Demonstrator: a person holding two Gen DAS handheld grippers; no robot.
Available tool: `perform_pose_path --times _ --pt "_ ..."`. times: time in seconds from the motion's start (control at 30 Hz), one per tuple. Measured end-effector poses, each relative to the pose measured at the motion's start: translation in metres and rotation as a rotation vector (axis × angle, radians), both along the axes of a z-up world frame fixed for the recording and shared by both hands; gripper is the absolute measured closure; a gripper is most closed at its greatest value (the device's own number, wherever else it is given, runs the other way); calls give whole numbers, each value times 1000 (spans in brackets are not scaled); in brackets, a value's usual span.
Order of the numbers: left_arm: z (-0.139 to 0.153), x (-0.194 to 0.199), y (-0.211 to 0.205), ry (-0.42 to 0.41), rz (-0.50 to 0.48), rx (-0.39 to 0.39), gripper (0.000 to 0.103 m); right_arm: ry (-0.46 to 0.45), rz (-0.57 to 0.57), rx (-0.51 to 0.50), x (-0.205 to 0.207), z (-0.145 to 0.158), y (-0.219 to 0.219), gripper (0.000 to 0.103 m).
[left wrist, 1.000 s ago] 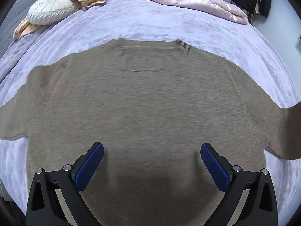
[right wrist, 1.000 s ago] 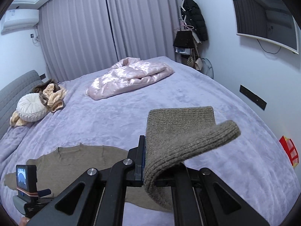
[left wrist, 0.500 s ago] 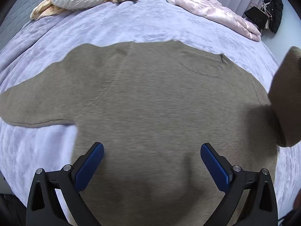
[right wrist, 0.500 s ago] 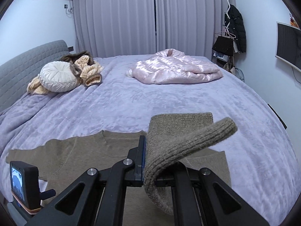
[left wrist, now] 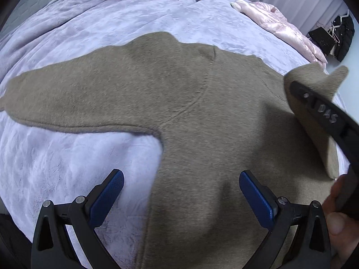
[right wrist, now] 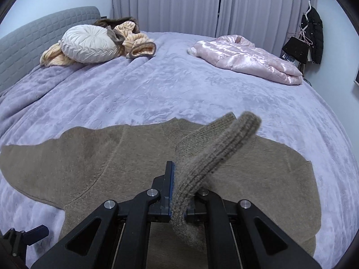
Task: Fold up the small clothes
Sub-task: 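Fold the held sleeve across the sweater body, then open the right gripper, then move the left gripper to the other sleeve cuff and grasp it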
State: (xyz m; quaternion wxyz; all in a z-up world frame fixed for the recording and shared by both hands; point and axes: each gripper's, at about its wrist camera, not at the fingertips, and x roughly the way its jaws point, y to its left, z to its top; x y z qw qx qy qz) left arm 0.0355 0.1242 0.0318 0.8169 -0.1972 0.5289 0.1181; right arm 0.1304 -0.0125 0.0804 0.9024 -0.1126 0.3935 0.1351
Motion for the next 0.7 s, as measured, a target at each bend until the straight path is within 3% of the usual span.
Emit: perform_pose_path --times 0.13,0.23,0.27,0.3,0.37,0.5,0.6,0.7 --pt "-1 -10 9 -14 23 -18 0 85 24 12 1 -21 12 93" --pt "-1 -21 17 -21 53 -43 0 122 78 55 -7 -26 18 79" --pt "-1 -24 19 -22 61 -52 0 134 103 78 -9 -26 21 68" --pt "0 -28 22 -27 73 -60 0 148 131 107 -12 -24 22 47" --pt "2 -33 25 -31 91 -58 0 142 179 166 -19 -14 25 23" --pt "13 -32 23 -45 89 -40 0 35 190 190 -31 20 2 23" --pt "23 -19 10 -64 45 -26 0 -2 46 156 -16 28 -53 23" --pt "33 3 -20 -78 -50 -1 0 31 -172 53 15 13 -124 23"
